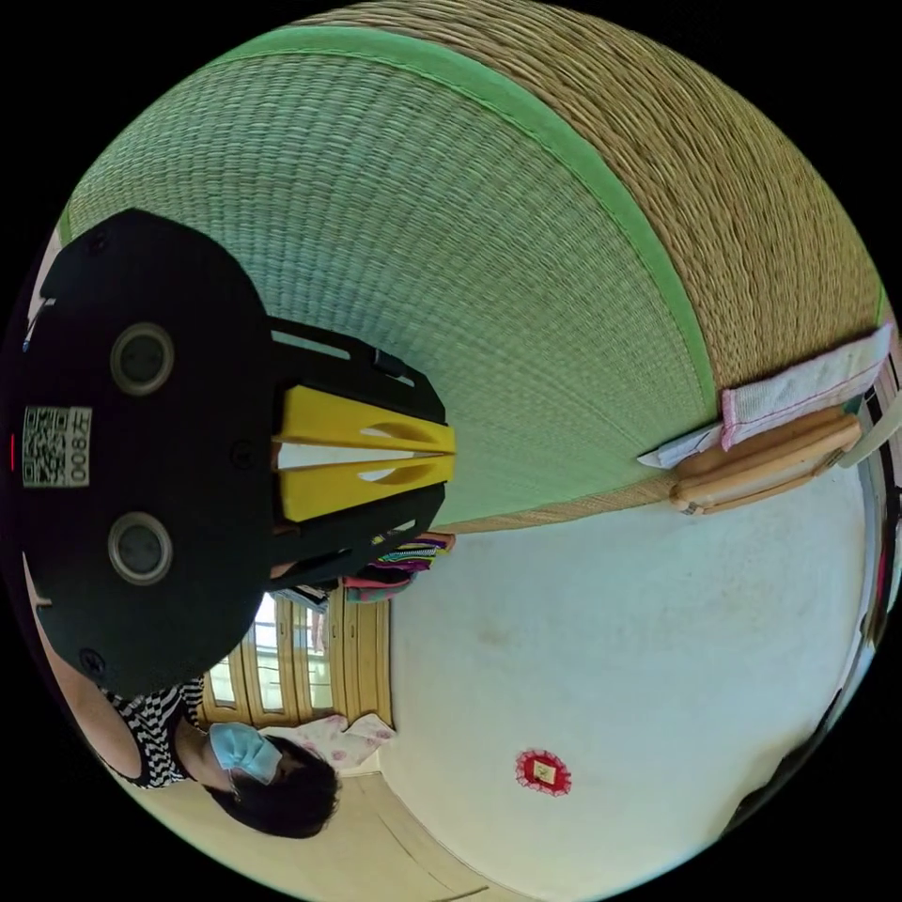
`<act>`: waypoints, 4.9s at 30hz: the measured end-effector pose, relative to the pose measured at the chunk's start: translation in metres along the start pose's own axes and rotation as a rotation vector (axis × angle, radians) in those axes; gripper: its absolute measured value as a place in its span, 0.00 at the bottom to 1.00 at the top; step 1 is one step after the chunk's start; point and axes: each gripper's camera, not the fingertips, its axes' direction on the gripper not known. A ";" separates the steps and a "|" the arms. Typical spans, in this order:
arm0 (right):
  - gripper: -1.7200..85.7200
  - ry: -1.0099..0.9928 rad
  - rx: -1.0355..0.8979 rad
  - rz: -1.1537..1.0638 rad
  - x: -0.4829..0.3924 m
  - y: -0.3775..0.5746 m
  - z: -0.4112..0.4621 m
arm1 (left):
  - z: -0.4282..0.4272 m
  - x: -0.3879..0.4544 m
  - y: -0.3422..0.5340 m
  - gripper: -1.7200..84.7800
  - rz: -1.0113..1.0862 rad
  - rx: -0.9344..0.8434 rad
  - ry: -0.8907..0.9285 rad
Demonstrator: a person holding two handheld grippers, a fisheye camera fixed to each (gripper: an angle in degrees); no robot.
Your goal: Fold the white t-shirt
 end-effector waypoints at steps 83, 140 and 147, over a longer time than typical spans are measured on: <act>0.02 0.531 -0.079 -0.389 -0.090 0.047 0.242 | 0.299 0.052 0.222 0.02 0.800 -0.317 -0.916; 0.09 0.508 0.034 -0.099 -0.018 0.187 0.090 | 0.063 -0.033 0.266 0.02 0.331 -0.272 -0.757; 0.04 0.611 -0.017 -0.093 -0.013 0.145 0.112 | 0.082 -0.060 0.251 0.02 0.319 -0.258 -0.754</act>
